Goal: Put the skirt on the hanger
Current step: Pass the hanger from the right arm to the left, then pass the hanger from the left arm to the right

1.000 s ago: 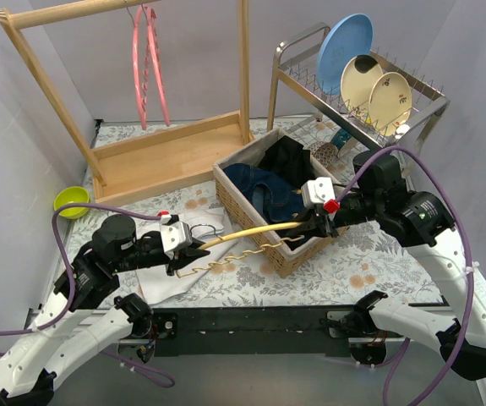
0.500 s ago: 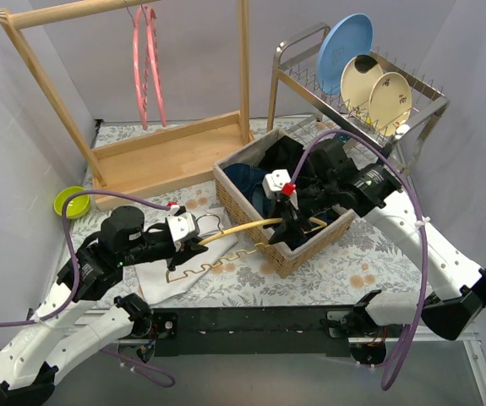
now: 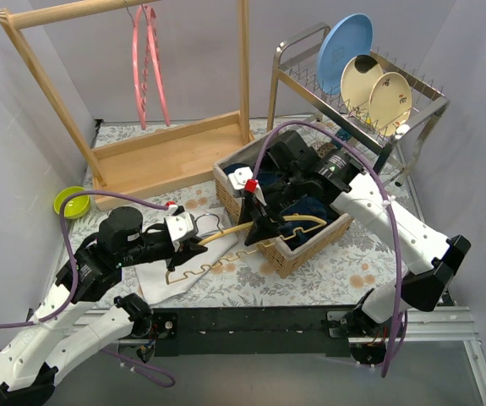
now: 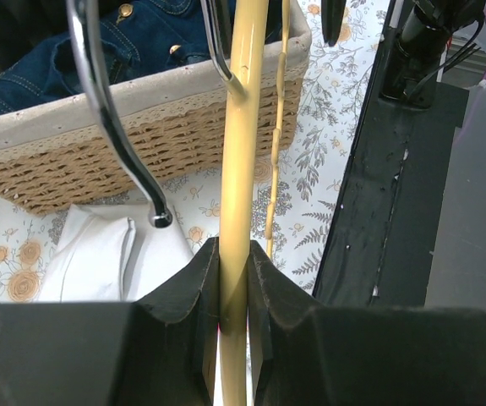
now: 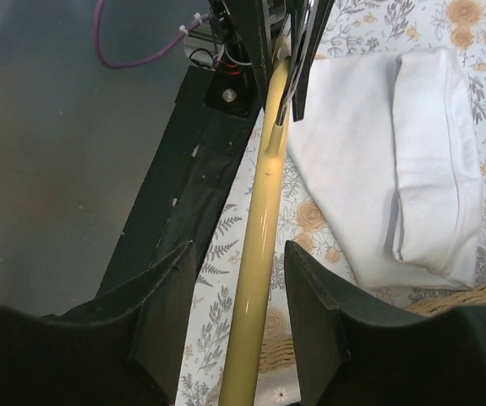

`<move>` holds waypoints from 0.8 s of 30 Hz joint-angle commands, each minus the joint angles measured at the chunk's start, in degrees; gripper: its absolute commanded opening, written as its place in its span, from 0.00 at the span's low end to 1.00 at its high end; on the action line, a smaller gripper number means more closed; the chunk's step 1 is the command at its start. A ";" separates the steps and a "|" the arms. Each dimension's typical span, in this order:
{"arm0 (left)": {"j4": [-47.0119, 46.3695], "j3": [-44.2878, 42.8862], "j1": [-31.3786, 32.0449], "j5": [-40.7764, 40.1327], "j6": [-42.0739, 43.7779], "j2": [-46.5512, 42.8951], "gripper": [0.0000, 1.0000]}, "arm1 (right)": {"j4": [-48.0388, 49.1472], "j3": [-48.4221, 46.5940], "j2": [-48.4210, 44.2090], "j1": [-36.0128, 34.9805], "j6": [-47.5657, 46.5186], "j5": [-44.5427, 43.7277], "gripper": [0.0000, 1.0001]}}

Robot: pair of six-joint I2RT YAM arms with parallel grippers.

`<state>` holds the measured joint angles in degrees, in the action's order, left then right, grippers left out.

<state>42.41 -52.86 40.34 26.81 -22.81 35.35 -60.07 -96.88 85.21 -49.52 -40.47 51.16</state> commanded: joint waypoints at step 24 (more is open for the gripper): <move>-1.54 -4.09 -0.26 -2.45 -3.73 2.53 0.00 | -0.40 -8.85 5.23 -10.51 5.22 -15.48 0.01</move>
<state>43.46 -54.28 40.27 28.08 -25.39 38.06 -59.88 -103.74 90.35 -58.89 -35.97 34.24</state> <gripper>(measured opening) 0.134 0.218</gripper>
